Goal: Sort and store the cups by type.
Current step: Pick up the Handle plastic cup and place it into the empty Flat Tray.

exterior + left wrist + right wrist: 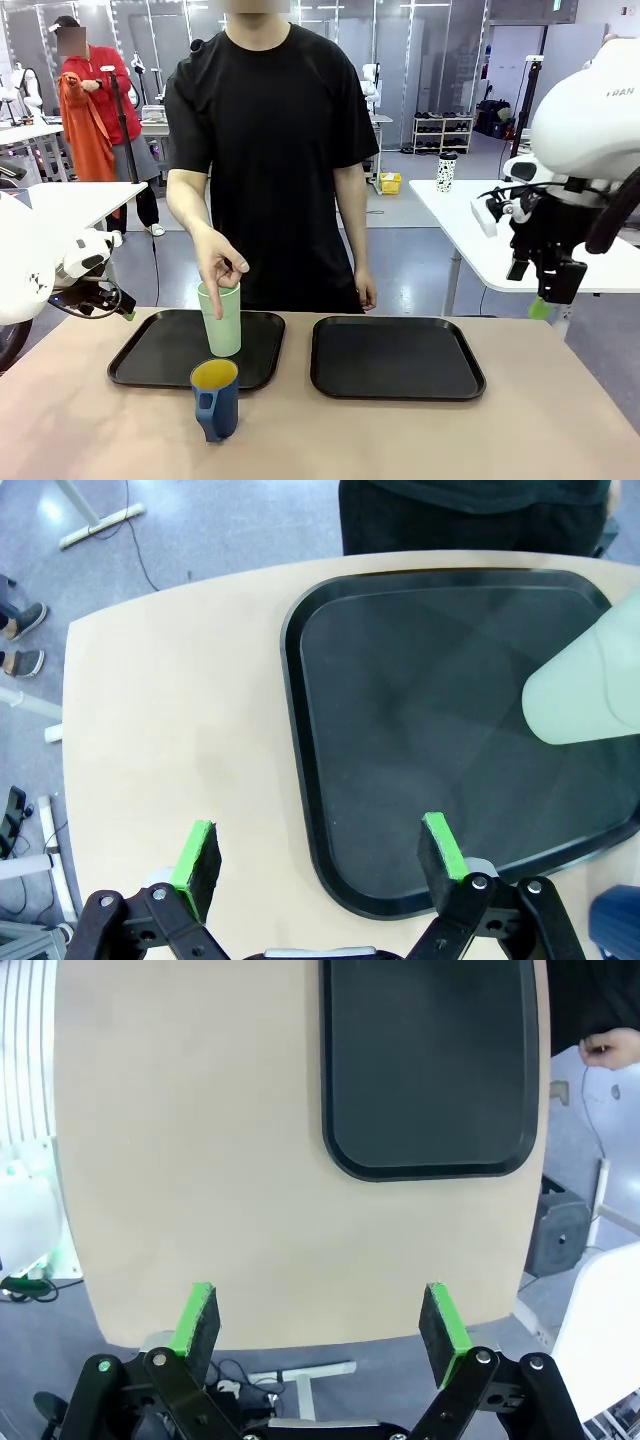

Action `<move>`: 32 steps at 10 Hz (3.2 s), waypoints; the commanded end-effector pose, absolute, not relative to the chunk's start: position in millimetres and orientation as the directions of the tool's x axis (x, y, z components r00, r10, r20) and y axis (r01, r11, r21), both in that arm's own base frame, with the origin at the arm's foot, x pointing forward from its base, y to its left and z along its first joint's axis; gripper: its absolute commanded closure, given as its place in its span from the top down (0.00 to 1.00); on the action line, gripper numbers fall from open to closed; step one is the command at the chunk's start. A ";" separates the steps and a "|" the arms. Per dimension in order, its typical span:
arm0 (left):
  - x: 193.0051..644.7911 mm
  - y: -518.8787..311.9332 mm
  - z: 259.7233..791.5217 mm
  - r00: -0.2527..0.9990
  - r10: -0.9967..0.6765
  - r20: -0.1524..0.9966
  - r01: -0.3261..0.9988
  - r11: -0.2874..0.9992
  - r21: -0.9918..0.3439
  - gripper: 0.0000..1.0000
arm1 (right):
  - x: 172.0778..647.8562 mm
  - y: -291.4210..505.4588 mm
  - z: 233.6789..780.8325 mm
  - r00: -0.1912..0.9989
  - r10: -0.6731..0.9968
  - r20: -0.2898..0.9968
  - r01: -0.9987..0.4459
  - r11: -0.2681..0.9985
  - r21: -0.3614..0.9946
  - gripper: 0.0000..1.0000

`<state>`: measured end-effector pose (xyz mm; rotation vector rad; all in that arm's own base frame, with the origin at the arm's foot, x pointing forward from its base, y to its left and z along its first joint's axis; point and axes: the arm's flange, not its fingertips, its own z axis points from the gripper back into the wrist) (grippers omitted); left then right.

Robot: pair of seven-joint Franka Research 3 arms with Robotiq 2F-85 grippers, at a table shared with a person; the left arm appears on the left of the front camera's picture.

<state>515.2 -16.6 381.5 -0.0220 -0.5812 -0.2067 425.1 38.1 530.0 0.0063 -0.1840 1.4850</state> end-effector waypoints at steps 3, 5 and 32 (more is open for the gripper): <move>515.4 -16.4 382.9 0.814 -0.188 0.549 0.200 0.979 0.038 1.00 | 417.1 32.1 544.0 0.089 0.989 0.118 -0.985 0.105 -0.139 1.00; 515.3 -16.6 381.5 0.816 -0.188 0.547 0.200 0.979 0.038 1.00 | 417.1 32.1 544.0 0.089 0.989 0.118 -0.985 0.105 -0.139 1.00; 414.9 -34.2 330.9 0.056 -0.882 0.467 0.997 0.028 -0.067 1.00 | 417.1 32.1 544.0 0.089 0.989 0.118 -0.985 0.105 -0.139 1.00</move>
